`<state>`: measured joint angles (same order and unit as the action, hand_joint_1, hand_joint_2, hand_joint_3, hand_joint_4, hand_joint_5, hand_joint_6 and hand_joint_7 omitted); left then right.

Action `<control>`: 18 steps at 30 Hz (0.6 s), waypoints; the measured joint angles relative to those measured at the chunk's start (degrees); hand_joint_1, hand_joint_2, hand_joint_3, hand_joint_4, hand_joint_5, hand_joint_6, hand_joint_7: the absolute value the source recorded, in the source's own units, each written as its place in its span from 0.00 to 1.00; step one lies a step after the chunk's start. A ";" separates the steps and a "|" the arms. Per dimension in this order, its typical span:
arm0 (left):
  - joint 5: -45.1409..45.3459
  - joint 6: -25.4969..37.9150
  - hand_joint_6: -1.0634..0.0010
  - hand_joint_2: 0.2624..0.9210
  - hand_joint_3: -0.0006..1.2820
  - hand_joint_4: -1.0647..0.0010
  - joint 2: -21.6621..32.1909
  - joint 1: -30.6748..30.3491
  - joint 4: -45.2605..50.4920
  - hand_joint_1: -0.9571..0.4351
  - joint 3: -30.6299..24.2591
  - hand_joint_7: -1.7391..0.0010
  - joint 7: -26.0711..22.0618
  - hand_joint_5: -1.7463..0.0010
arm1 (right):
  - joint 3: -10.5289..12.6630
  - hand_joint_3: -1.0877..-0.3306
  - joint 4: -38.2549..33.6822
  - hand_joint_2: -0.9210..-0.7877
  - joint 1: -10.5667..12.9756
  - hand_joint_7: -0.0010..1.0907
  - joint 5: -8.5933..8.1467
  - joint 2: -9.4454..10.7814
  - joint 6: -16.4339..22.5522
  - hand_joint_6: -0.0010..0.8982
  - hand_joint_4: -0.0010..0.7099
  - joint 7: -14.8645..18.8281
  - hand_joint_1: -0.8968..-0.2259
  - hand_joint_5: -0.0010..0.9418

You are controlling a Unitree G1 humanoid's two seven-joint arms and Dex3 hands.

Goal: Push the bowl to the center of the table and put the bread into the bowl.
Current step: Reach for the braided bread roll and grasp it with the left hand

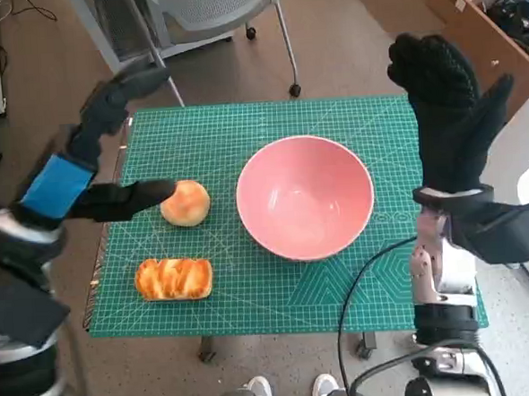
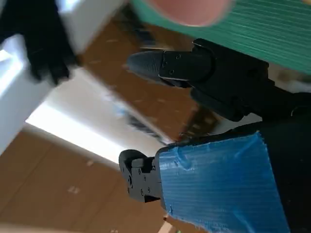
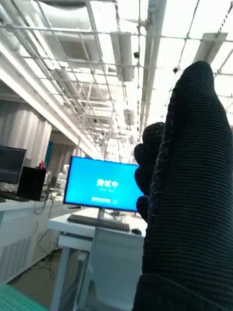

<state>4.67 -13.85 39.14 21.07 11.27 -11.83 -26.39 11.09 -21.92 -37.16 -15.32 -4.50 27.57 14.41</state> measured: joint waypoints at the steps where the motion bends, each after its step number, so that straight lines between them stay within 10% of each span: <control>1: -0.01 -0.01 1.00 0.83 0.19 1.00 0.75 -0.71 0.28 0.29 -0.09 0.63 -0.61 0.82 | -0.02 0.45 -0.11 0.00 0.00 0.41 0.00 0.00 -0.02 0.13 0.35 -0.02 0.46 0.00; 18: -0.43 -2.23 0.89 0.88 0.02 0.83 8.09 -12.43 1.48 0.35 -0.30 0.70 -9.72 0.96 | -0.22 0.48 -3.27 0.00 -1.97 0.42 -0.17 0.32 -0.05 0.15 0.39 0.08 0.43 0.01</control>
<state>4.24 -16.08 47.23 8.64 12.75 -12.13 -36.11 10.87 -25.19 -39.13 -15.49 -4.18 27.52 14.49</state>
